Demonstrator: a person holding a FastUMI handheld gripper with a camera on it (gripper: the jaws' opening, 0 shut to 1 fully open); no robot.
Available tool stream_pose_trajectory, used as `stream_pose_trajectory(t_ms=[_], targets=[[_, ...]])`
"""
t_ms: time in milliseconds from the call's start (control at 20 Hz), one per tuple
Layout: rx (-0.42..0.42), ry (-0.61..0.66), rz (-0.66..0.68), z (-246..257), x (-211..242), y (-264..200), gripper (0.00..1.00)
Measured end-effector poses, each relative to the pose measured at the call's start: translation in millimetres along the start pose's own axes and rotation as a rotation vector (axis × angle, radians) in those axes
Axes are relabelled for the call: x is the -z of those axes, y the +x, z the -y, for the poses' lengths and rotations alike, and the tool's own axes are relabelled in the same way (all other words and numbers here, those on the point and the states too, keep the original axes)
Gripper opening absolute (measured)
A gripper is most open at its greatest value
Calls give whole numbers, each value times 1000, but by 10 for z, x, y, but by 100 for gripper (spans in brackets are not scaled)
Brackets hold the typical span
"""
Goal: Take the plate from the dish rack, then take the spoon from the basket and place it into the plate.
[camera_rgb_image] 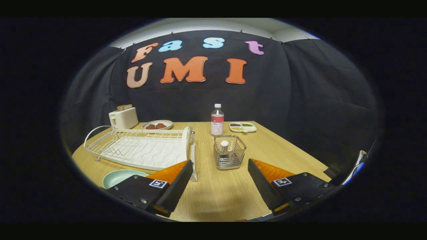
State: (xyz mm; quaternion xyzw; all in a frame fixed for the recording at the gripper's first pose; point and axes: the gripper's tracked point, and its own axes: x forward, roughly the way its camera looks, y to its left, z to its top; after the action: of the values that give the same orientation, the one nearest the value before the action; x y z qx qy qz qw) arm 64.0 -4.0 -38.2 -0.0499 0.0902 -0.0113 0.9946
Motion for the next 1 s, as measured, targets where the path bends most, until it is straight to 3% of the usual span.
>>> stream_pose_trajectory(t_ms=[350,450,700,850,1000], targets=[[37,-40,75,175,-139,342,99],[26,-23,94,160,-156,405,92],[-38,-10,99,39,-121,573,61],[-31,-20,77,25,-70,676,44],[23,0,38,108,17,782,19]])
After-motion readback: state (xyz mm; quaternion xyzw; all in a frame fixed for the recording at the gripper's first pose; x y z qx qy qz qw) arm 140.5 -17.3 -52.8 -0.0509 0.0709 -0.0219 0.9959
